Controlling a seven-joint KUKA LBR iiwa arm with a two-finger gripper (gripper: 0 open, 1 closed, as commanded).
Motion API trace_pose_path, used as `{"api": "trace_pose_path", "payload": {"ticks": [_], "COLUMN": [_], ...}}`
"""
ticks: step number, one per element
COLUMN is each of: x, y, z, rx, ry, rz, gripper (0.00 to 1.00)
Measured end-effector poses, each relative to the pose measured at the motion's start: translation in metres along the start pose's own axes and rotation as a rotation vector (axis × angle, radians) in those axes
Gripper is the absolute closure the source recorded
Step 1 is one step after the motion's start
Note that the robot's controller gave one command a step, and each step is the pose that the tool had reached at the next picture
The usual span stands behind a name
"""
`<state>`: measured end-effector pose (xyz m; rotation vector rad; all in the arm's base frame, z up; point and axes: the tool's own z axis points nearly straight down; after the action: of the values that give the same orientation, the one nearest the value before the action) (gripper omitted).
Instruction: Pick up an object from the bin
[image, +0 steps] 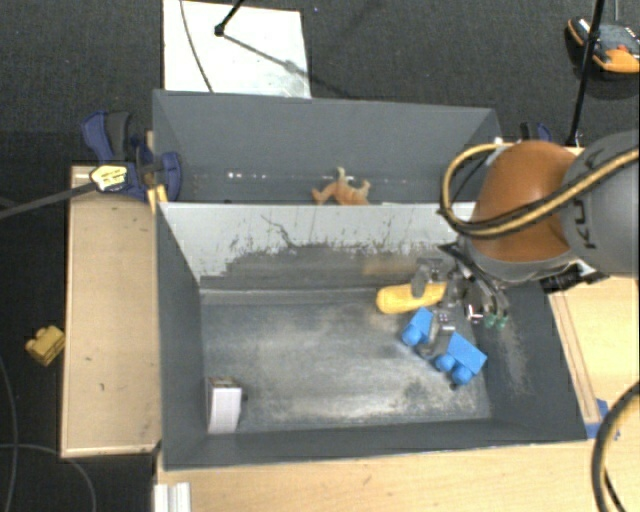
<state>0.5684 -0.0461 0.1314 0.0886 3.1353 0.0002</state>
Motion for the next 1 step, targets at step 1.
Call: {"api": "trace_pose_path", "payload": {"ticks": [1], "x": [0.0066], "y": [0.0025], "z": [0.0449], "rx": [0.000], "ry": [0.002], "rz": [-0.055], "gripper": [0.00]}}
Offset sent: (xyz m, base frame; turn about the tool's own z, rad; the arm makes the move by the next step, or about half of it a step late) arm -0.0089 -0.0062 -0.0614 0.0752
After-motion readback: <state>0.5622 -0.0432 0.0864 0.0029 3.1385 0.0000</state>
